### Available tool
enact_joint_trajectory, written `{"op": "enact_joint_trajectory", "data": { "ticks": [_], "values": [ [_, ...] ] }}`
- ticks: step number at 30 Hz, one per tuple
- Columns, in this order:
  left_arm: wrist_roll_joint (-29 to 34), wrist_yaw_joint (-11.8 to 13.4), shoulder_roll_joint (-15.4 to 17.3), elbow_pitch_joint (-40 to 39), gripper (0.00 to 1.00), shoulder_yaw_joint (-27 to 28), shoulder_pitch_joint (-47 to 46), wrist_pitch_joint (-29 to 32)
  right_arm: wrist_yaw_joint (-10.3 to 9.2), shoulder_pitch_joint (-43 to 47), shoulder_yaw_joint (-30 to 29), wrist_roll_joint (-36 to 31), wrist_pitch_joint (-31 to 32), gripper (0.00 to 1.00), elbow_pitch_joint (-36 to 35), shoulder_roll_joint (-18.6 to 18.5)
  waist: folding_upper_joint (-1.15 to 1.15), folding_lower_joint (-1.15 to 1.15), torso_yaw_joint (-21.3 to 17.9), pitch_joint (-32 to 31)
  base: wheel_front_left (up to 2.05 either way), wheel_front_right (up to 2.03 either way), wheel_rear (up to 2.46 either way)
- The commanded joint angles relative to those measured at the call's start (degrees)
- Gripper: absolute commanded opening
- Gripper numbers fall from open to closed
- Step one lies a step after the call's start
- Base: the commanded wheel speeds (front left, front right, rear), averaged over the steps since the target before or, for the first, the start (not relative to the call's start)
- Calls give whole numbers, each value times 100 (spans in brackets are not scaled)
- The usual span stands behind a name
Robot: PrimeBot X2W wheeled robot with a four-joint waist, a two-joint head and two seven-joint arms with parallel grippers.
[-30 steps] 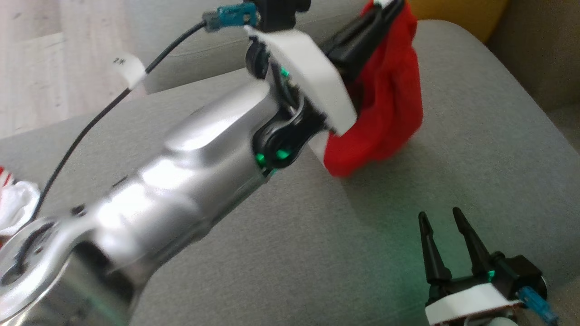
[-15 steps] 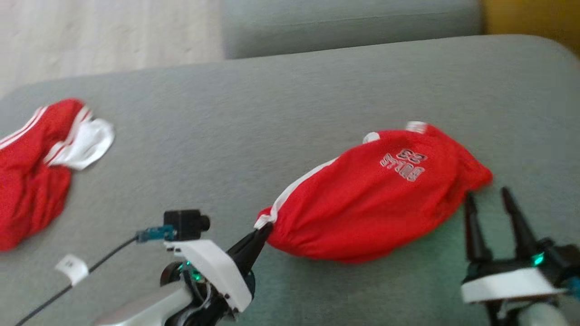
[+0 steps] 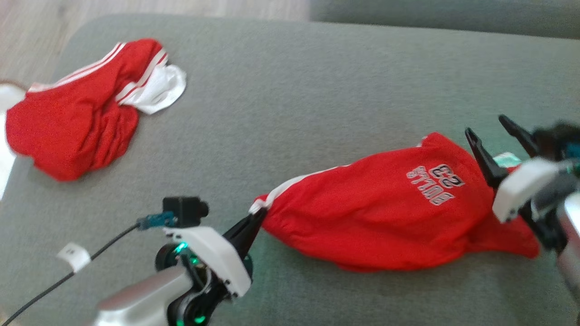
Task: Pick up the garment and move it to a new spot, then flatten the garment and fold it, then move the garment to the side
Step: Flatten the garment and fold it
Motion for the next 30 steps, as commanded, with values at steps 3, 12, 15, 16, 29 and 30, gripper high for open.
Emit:
{"op": "enact_joint_trajectory", "data": {
  "ticks": [3, 12, 15, 16, 29, 30],
  "values": [
    [117, -113, -101, 34, 0, 165, -412, 55, -4, -786, 1077, 761, 803, 100, 102, -644, 0, -1, 355, 296, 0, 0, 0],
    [211, -266, -428, 351, 0, 114, -534, 183, -4, -1292, 2258, 2741, 2377, 10, 509, -980, 0, -1, 588, 314, 0, 0, 0],
    [297, -283, -468, 447, 0, 140, -576, 75, -4, -1358, 2410, 3178, 2179, 0, 389, -1045, 0, -1, 517, 268, 0, 0, 0],
    [333, -284, -474, 486, 0, 178, -595, -11, -4, -1404, 2450, 3227, 2009, 0, 360, -1067, 0, -1, 461, 248, 0, 0, 0],
    [2045, -319, -598, 1054, 0, 858, -2072, -1072, -4, -2288, 2193, 3151, -708, 0, 460, -1523, 0, -1, -807, -121, 0, 0, 0],
    [2130, -333, -607, 1025, 0, 879, -2084, -1079, -4, -2237, 2187, 3163, -793, 0, 402, -1577, 0, -1, -897, -134, 0, 0, 0]
  ]
}}
